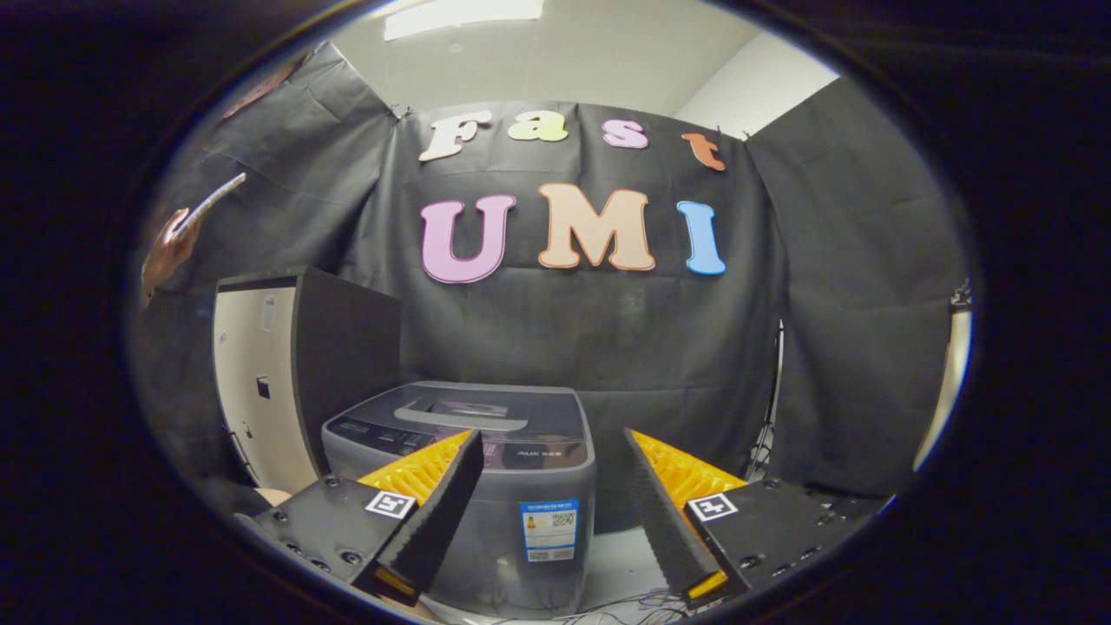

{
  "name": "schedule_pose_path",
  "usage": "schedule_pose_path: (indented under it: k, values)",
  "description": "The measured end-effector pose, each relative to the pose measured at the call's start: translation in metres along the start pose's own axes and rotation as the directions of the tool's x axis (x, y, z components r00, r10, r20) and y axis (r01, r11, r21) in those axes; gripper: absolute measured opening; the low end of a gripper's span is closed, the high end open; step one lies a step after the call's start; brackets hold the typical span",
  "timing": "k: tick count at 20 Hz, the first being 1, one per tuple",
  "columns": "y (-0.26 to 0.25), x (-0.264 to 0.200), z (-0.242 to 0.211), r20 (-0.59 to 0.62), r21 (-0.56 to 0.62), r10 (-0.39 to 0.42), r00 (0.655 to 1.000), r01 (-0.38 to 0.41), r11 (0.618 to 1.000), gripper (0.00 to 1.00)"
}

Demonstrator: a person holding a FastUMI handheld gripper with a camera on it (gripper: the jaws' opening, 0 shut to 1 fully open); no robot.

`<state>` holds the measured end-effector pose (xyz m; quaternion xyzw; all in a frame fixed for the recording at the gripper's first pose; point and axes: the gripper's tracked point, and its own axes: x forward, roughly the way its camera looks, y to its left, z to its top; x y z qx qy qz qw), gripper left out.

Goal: Put the clothes into the washing machine and then close the washing machine lid.

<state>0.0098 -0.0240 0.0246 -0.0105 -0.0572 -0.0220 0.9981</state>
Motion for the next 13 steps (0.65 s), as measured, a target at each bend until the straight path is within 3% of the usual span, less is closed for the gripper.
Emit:
schedule_pose_path:
  k: [13]
  values:
    - [0.0025, 0.004, -0.0034, -0.016, -0.008, 0.002, 1.0, -0.002, 1.0, 0.98]
